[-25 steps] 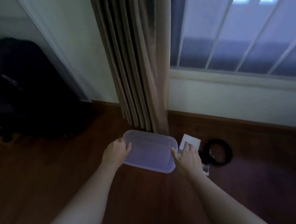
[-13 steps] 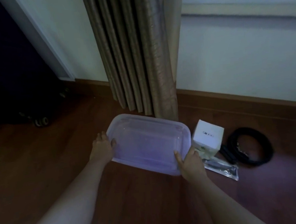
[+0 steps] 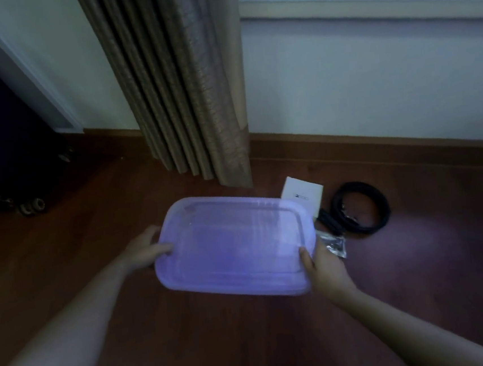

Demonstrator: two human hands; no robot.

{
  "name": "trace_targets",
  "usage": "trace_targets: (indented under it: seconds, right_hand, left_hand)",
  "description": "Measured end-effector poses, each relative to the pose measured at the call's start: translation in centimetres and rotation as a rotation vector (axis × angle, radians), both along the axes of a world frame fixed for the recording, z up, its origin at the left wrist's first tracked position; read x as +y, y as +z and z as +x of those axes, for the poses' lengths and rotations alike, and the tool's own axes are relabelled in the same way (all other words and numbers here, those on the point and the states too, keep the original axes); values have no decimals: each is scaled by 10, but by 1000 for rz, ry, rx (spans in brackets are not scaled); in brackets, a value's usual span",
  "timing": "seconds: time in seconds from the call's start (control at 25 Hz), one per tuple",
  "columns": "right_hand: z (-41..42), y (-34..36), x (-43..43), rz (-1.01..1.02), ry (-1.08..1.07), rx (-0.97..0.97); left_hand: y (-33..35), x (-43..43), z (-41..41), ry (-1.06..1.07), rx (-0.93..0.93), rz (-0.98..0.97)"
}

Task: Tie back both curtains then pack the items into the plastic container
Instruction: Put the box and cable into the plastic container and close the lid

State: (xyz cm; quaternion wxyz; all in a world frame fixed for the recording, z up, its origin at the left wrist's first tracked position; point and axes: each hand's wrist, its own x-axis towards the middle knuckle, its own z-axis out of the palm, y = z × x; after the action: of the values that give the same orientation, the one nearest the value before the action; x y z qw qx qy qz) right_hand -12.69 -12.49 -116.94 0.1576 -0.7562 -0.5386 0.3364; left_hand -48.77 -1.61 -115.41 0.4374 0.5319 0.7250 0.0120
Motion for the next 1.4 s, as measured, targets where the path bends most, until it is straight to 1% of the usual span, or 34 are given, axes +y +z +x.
trace_targets:
  seconds: [0.16,0.24,0.36,0.48,0.56,0.64,0.72,0.8,0.88,1.04,1.2,1.28,1.4]
  right_hand:
    - [80,12,-87,-93,-149,-79]
    - [118,10,-121,-94,-210,-88]
    - [161,-3,-152,-72,-265,-105]
    - [181,-17,-165,-54,-278,-95]
    - [183,-26,-174,-60,-265,-87]
    - [183,-32,-180,-58,-279,-74]
    - [184,-31,-180,-57,-288,-68]
    - [182,-31,-179,-61,-284,-59]
    - [180,-32,-179,-57,-283,-49]
    - [179,-30,-178,-76,-285,-44]
    - [178,-30,-175,-97,-288,-63]
    - [180,-31,-173,-113,-274,-79]
    - [180,-30,-174,-125,-275,-72]
  left_hand:
    - [19,-57,91,-171,-145,-44]
    - [5,-74,130,-268,-196,-47]
    - [-18,-92,177,-342,-222,-59]
    - [-27,-108,203,-343,-182,-50]
    - [-38,-114,209,-326,-114,-89]
    - [-42,-116,214,-362,-38,-103]
    - [-43,-113,219,-435,63,6]
    - [-43,-108,226,-382,109,163]
    - [-39,-104,234,-300,111,247]
    - [-36,-102,243,-244,146,189]
    - [-37,-96,252,-97,40,160]
    - [-35,-90,257,-116,36,187]
    - [-36,-82,260,-167,20,170]
